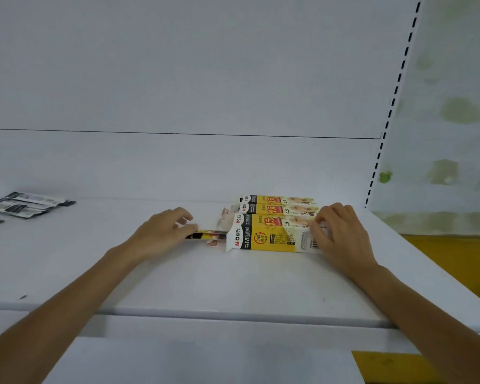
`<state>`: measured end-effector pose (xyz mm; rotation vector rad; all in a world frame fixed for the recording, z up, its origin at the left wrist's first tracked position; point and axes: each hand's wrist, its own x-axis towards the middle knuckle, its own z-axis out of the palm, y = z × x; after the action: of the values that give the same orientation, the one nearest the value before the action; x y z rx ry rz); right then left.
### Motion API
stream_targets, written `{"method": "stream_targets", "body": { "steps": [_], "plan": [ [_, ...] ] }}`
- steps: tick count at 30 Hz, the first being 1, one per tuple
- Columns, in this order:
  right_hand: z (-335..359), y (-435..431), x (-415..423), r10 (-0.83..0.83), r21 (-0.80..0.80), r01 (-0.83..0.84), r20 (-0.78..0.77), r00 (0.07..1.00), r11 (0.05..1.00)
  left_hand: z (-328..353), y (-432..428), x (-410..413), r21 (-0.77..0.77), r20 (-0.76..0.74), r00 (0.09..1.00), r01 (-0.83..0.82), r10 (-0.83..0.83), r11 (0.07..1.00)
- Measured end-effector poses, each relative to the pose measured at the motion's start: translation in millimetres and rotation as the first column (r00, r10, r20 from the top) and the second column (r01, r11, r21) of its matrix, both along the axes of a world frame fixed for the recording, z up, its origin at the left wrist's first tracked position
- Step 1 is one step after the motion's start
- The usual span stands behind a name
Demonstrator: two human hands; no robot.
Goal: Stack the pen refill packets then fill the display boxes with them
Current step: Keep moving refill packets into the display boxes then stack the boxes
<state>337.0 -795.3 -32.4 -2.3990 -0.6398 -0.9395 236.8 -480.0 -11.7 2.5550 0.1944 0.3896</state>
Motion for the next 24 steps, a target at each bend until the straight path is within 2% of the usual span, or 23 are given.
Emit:
{"method": "stream_targets", "body": {
  "steps": [2,7,13,16,19,21,23,24],
  "plan": [
    [0,1,0,0.002,0.009,-0.002,-0.021,1.000,1.000,-6,8,-7,-0.015,-0.046,0.999,-0.005,0.004,1.000],
    [-2,1,-3,-0.004,0.000,0.004,-0.005,1.000,1.000,-7,-11,-5,-0.107,0.132,0.990,0.070,-0.055,0.992],
    [0,-1,-2,-0.003,0.012,0.003,-0.004,1.000,1.000,-6,-55,22,0.027,0.083,0.955,0.283,-0.284,0.959],
    [1,-2,-2,-0.007,0.022,0.008,-0.037,0.999,1.000,-6,-49,19,-0.090,0.031,0.946,0.323,-0.322,0.942],
    [4,-1,-1,-0.005,0.051,0.009,-0.070,0.998,0.999,-9,-47,21,-0.197,0.131,0.965,0.250,-0.227,0.948],
    [4,-1,-2,-0.009,0.059,0.014,-0.092,0.996,0.998,-8,-51,23,-0.080,0.016,0.977,0.215,-0.215,0.973],
    [5,-1,-3,-0.019,0.050,0.024,-0.108,0.994,0.998,-10,-57,24,0.055,-0.132,0.959,0.260,-0.251,0.964],
    [7,-1,-3,-0.026,0.030,0.031,-0.127,0.992,0.999,-10,-58,22,0.064,-0.141,0.956,0.268,-0.258,0.961]
  ]
}}
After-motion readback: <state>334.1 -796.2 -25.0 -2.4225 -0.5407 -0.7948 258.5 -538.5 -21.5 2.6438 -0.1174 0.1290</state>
